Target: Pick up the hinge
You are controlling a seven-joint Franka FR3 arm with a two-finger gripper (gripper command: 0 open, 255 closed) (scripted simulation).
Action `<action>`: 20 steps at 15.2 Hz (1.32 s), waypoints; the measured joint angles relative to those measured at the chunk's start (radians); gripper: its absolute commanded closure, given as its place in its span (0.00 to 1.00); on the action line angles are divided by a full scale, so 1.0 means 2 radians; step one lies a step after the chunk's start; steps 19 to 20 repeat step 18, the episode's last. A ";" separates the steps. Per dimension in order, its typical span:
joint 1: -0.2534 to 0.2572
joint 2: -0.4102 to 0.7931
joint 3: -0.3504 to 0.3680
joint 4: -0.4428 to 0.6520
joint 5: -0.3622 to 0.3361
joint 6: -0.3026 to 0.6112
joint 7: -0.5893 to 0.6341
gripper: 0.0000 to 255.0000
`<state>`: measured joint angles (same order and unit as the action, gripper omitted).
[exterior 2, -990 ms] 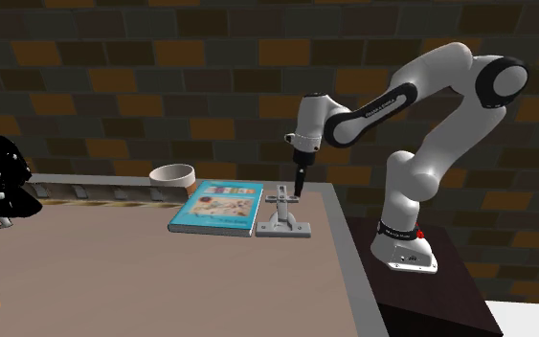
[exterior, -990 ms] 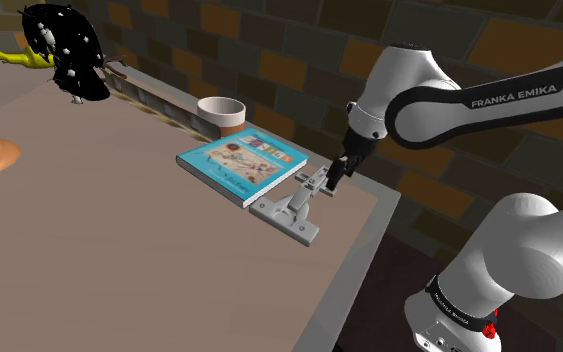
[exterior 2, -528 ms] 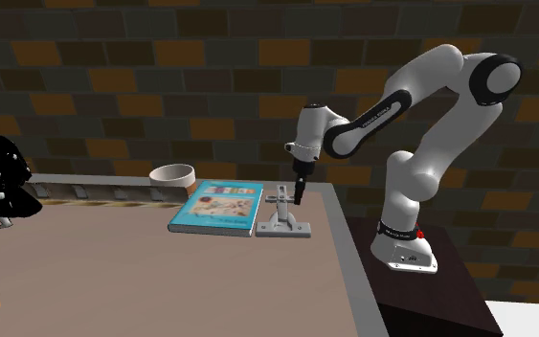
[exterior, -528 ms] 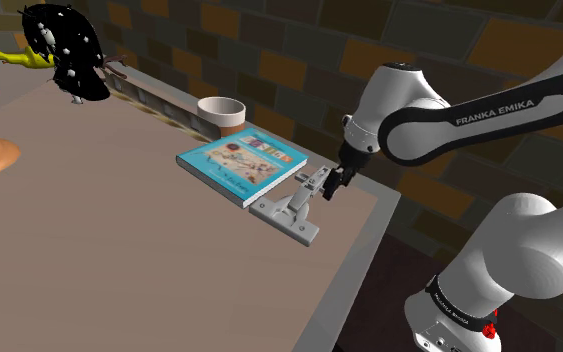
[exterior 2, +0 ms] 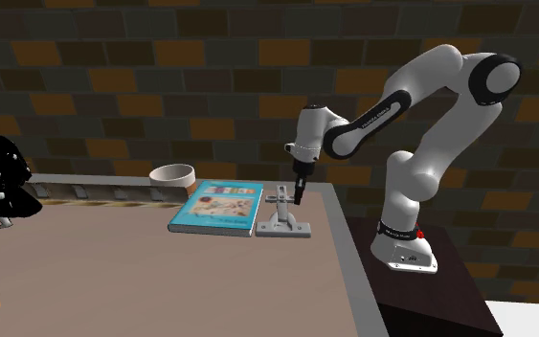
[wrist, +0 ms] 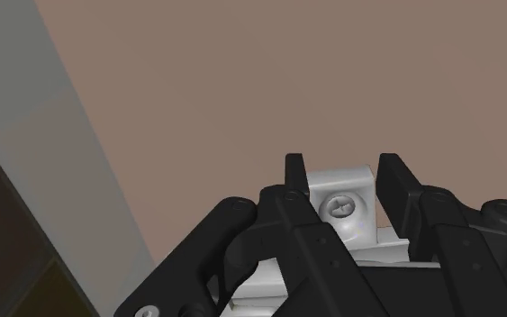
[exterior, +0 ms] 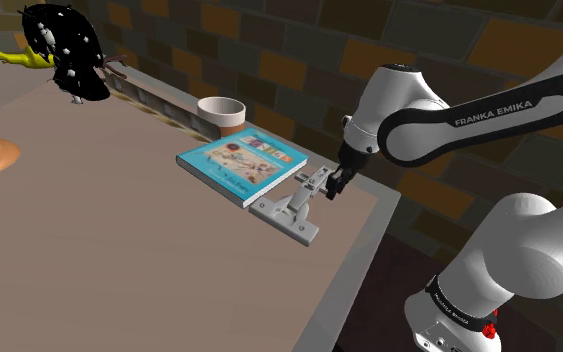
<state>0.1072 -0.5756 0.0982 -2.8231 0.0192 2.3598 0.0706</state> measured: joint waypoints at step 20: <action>0.001 -0.053 -0.006 0.068 0.000 -0.122 -0.005 1.00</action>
